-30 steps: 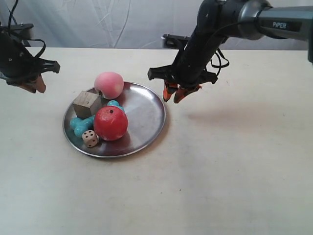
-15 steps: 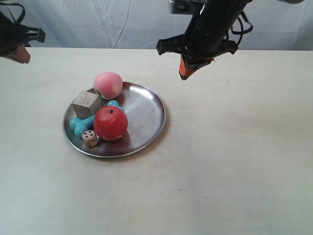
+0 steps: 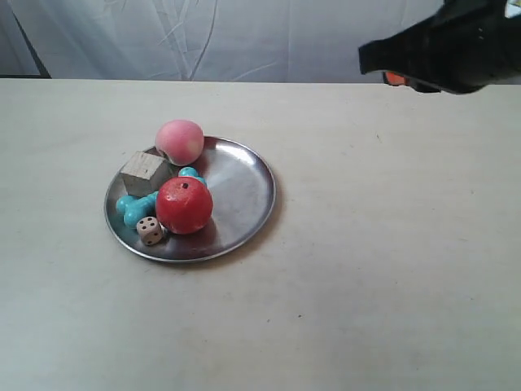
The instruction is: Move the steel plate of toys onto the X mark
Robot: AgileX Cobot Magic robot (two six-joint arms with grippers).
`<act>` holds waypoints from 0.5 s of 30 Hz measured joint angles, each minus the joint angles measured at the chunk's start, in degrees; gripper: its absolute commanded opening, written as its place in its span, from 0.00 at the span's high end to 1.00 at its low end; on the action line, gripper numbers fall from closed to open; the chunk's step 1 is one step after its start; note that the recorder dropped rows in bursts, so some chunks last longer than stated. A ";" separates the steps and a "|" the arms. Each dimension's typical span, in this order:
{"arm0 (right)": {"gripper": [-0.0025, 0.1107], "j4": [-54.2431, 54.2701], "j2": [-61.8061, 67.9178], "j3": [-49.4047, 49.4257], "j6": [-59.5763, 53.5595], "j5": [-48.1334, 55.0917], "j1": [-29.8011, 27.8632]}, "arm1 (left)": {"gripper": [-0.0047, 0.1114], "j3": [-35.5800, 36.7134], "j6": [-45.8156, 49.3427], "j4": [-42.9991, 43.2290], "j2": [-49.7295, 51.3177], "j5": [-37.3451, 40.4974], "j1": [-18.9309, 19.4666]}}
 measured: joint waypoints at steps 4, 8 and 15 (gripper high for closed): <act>0.98 -0.12 -7.82 10.04 0.10 -10.48 0.00 | 0.96 6.28 0.00 0.28 -8.12 -3.22 0.00; 0.98 -0.35 -11.91 16.58 0.22 -19.91 0.00 | 0.96 11.63 0.11 0.66 -16.02 -5.08 0.00; 0.98 0.08 -12.74 20.96 0.22 -29.48 0.00 | 0.96 14.75 0.11 3.99 -25.05 -2.21 0.00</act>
